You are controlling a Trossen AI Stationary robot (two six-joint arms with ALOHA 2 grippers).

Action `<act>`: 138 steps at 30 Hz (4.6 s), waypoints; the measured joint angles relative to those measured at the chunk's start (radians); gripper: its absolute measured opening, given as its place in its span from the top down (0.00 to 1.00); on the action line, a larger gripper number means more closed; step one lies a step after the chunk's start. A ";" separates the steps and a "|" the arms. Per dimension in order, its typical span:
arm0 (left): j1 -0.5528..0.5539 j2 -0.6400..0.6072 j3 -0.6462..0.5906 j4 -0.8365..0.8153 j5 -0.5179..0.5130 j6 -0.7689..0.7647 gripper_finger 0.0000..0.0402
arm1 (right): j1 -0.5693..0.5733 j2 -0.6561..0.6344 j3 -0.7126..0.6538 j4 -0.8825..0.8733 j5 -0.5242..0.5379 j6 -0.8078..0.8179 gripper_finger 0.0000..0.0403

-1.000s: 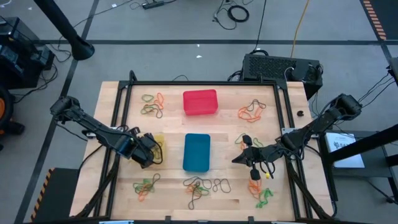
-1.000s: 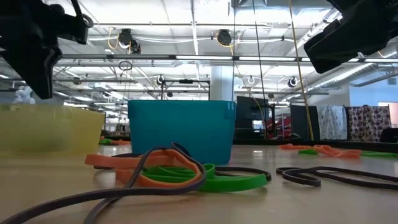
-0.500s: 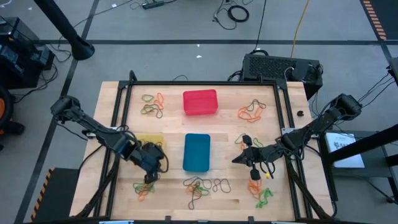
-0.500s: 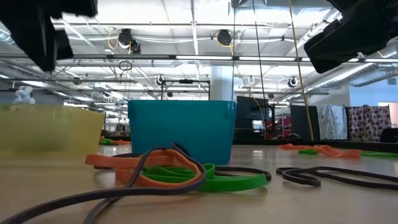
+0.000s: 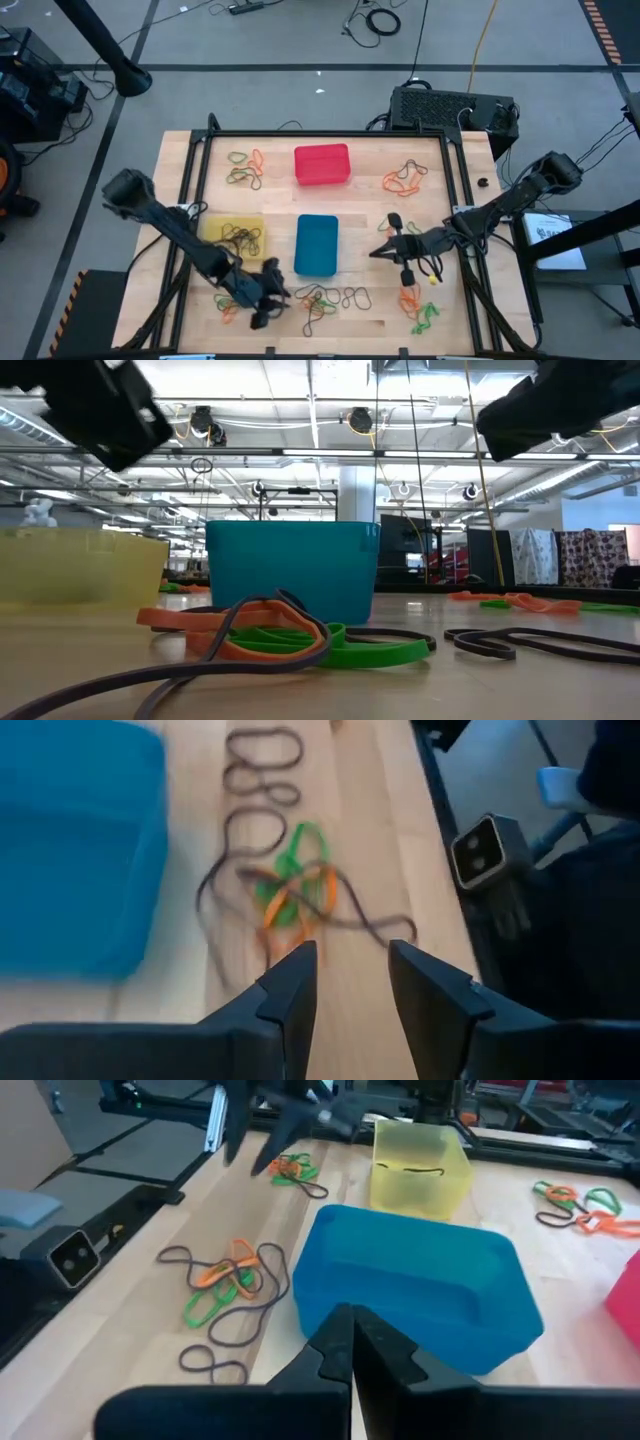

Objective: Sort rubber bands into baskets
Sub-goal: Put the purple rubber band into the yellow bin

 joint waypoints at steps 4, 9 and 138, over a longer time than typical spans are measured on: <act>0.019 0.110 0.000 0.132 -0.054 0.061 0.67 | -0.015 0.000 0.000 0.014 0.000 -0.025 1.00; 0.047 0.197 0.000 0.198 -0.090 0.053 0.67 | -0.033 0.000 0.000 0.026 -0.001 -0.068 1.00; 0.005 -0.254 0.230 -1.464 -0.322 -0.437 0.96 | -0.058 0.000 0.000 -0.007 -0.004 0.022 1.00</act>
